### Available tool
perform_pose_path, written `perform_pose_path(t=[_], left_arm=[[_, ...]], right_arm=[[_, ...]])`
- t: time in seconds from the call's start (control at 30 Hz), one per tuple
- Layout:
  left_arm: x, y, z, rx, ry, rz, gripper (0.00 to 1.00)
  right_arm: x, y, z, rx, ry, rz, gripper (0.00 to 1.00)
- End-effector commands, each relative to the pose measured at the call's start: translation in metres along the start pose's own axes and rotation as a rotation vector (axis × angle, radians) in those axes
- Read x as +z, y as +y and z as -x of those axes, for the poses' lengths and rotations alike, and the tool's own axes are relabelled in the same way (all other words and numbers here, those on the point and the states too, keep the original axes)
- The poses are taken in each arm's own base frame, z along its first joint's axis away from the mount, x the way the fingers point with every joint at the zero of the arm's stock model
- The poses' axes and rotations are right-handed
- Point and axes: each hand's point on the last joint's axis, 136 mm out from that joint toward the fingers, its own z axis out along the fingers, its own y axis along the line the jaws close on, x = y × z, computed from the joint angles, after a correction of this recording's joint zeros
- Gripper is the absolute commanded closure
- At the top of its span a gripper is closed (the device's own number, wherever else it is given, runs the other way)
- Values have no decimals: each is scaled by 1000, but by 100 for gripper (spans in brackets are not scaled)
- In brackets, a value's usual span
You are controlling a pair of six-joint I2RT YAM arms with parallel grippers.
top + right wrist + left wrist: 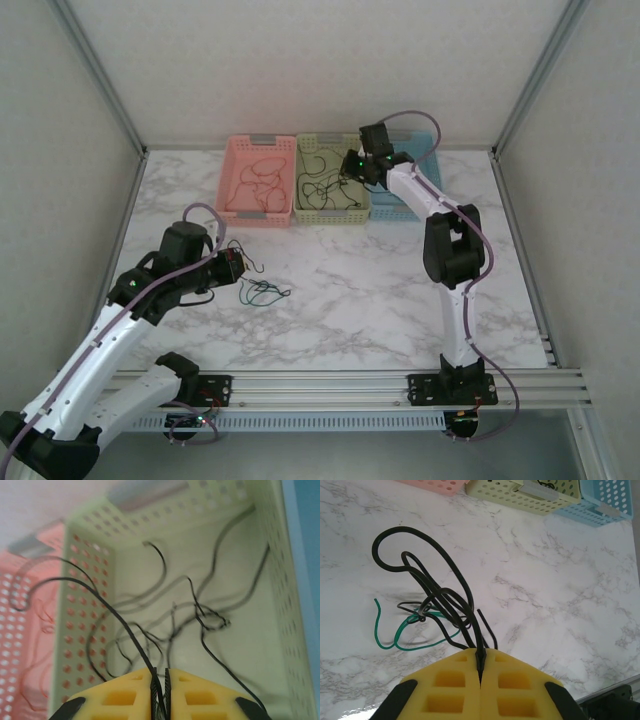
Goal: Untangle the cables
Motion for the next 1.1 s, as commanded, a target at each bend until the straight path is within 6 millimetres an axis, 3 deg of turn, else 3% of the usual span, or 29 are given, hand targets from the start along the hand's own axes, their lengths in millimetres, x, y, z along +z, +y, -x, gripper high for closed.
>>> perform_pose_path(t=[0.0, 0.13, 0.43, 0.73, 0.9, 1.07], left_arm=[[2, -1, 1, -1, -1, -15, 100], [3, 0, 0, -2, 3, -15, 100], [4, -1, 0, -2, 5, -16, 100], [4, -1, 0, -3, 3, -17, 100], [-9, -22, 10, 24, -43, -120, 100], [-33, -59, 38, 94, -160, -271, 100]], right_arm=[[-31, 8, 6, 13, -31, -11, 85], [-35, 1, -5, 47, 1, -36, 81], [-54, -2, -11, 55, 1, -61, 54], [-75, 23, -14, 3, 14, 68, 53], [-135, 77, -23, -151, -64, 240, 57], [-208, 118, -62, -363, -157, 425, 56]])
